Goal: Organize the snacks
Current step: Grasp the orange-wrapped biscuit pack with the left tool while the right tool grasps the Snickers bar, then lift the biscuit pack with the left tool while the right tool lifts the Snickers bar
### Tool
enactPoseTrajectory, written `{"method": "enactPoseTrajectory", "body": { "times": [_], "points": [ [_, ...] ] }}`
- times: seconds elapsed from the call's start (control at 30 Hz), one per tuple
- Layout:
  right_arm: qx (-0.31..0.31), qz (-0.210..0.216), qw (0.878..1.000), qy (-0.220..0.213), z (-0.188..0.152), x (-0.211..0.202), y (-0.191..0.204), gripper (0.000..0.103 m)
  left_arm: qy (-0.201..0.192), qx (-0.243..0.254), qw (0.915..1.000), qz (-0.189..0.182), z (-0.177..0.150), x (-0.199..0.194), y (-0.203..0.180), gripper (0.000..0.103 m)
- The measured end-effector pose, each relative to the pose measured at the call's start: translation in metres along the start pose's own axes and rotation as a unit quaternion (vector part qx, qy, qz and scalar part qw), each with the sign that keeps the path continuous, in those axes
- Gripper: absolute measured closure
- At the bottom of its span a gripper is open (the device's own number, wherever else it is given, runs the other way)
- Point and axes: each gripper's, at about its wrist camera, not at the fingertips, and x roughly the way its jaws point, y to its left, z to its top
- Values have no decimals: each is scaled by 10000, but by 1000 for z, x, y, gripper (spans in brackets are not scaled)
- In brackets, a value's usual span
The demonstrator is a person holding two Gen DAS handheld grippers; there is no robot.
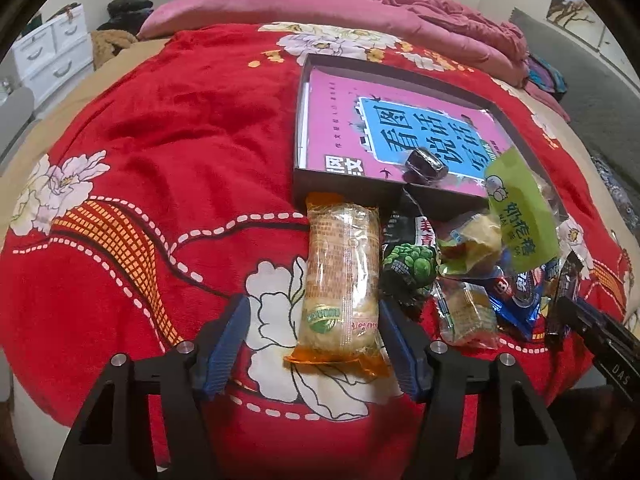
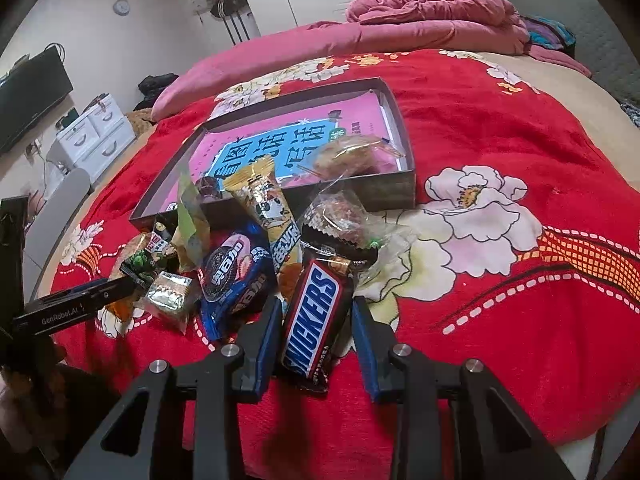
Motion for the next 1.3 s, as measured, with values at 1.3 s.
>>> {"method": "enactPoseTrajectory", "body": {
  "times": [1.3],
  "points": [
    [231, 303, 9984, -428, 15, -23, -6, 73, -60, -134, 9989, -455, 12, -4, 8, 69]
  ]
}}
